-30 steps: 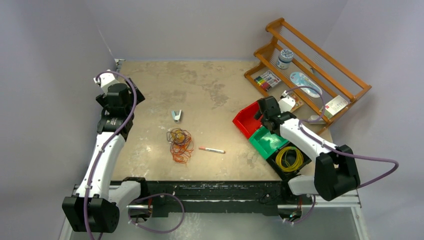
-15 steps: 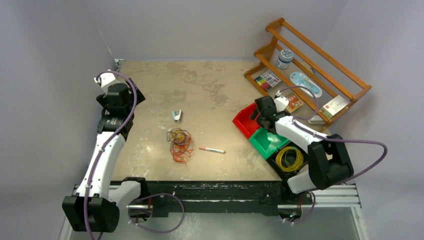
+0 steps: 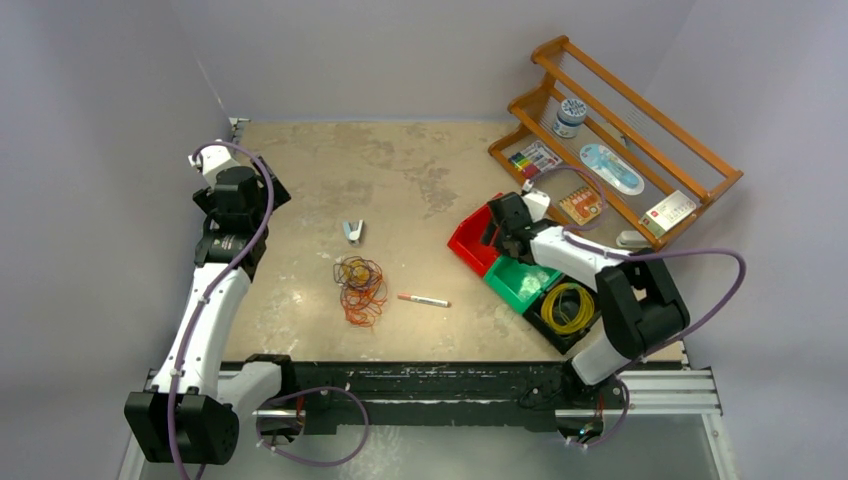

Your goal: Untangle the cables

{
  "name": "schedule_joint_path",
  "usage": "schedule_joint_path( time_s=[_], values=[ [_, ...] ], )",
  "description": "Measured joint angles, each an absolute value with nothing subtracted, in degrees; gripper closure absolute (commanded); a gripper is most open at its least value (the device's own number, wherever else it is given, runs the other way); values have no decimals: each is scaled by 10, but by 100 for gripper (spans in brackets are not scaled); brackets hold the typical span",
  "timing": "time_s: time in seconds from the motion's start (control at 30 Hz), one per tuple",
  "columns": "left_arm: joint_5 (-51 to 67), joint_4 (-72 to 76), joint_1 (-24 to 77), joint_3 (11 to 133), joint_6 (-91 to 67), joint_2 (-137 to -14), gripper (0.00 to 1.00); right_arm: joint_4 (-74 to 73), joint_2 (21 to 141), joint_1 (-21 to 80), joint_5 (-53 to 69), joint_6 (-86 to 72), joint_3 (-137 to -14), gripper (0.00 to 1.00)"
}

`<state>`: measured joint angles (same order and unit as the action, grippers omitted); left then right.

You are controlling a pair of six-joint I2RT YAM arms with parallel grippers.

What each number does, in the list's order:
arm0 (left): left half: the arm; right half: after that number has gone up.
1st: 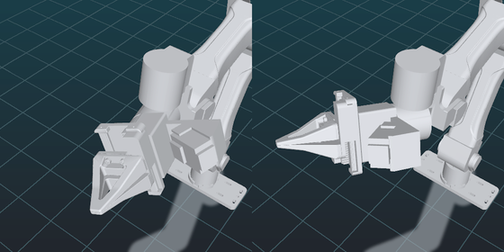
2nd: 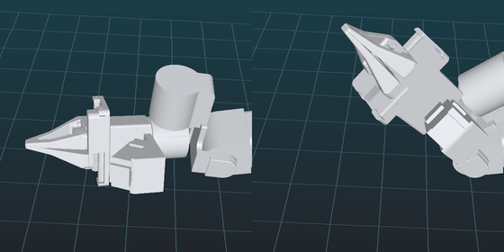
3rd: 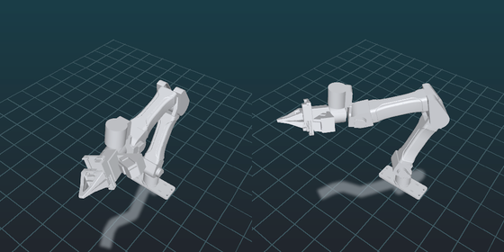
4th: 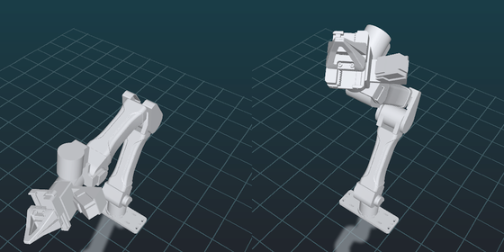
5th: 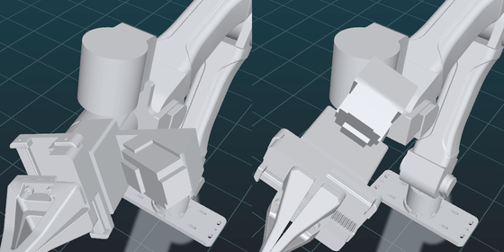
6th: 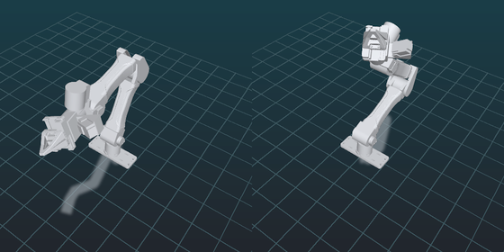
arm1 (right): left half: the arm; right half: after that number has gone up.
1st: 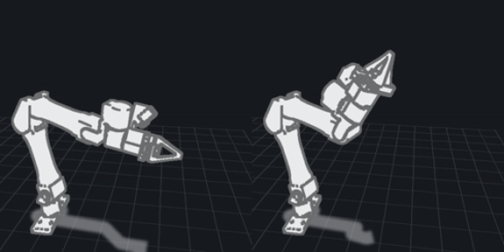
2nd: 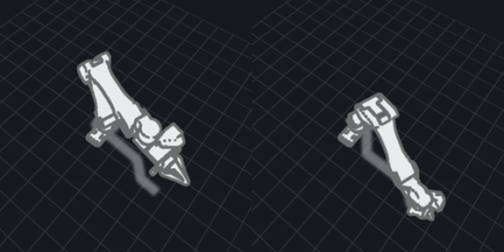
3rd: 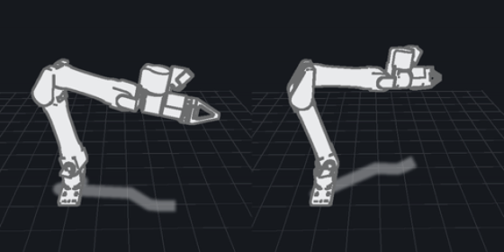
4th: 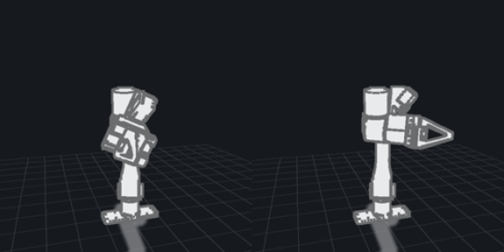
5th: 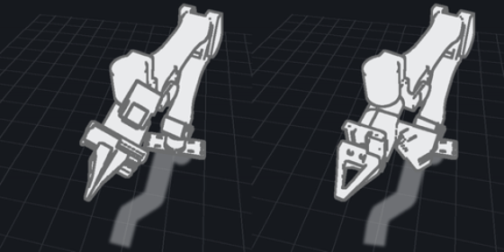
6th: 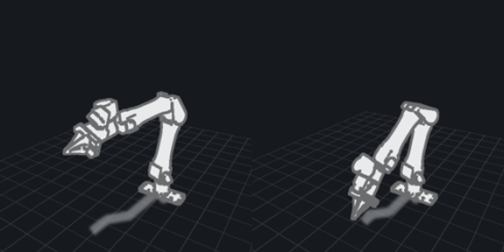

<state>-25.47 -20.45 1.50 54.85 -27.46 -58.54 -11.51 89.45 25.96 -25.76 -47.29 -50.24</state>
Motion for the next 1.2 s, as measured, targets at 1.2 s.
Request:
schedule_joint_path(
  time_s=[1.2],
  values=[
    [-242, -207, 9, 548, -275, -599, 10, -51, 1151, 373, -98, -217, -791, 16]
  ],
)
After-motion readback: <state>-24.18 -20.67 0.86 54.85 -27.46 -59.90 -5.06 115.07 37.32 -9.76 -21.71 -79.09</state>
